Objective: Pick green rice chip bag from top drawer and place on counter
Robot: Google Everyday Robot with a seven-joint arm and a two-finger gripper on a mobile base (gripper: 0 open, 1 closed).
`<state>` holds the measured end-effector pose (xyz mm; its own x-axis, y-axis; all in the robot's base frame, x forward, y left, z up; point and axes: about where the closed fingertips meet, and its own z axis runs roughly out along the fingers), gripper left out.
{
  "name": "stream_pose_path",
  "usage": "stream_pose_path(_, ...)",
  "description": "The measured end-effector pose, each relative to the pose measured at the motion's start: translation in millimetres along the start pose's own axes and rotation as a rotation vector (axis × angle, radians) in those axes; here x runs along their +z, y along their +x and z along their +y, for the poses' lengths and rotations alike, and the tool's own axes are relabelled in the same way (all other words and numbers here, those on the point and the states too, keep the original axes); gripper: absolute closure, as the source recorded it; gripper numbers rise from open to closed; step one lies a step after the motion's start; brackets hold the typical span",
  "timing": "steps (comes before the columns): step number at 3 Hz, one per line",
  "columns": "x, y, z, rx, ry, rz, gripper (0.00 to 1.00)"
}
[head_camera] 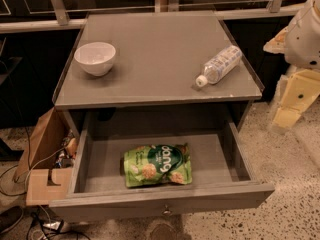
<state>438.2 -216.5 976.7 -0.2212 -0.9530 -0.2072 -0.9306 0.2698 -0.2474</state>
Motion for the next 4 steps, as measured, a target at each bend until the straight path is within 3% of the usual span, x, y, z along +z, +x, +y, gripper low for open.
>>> stream_pose_path(1, 0, 0, 0, 0.0, 0.0, 0.0, 0.0)
stream_pose_path(2, 13, -13, 2, -0.039, -0.001, 0.006, 0.0)
stream_pose_path(3, 38, -33, 6, -0.069, -0.052, -0.024, 0.0)
stream_pose_path(4, 38, -34, 6, -0.069, -0.052, -0.024, 0.0)
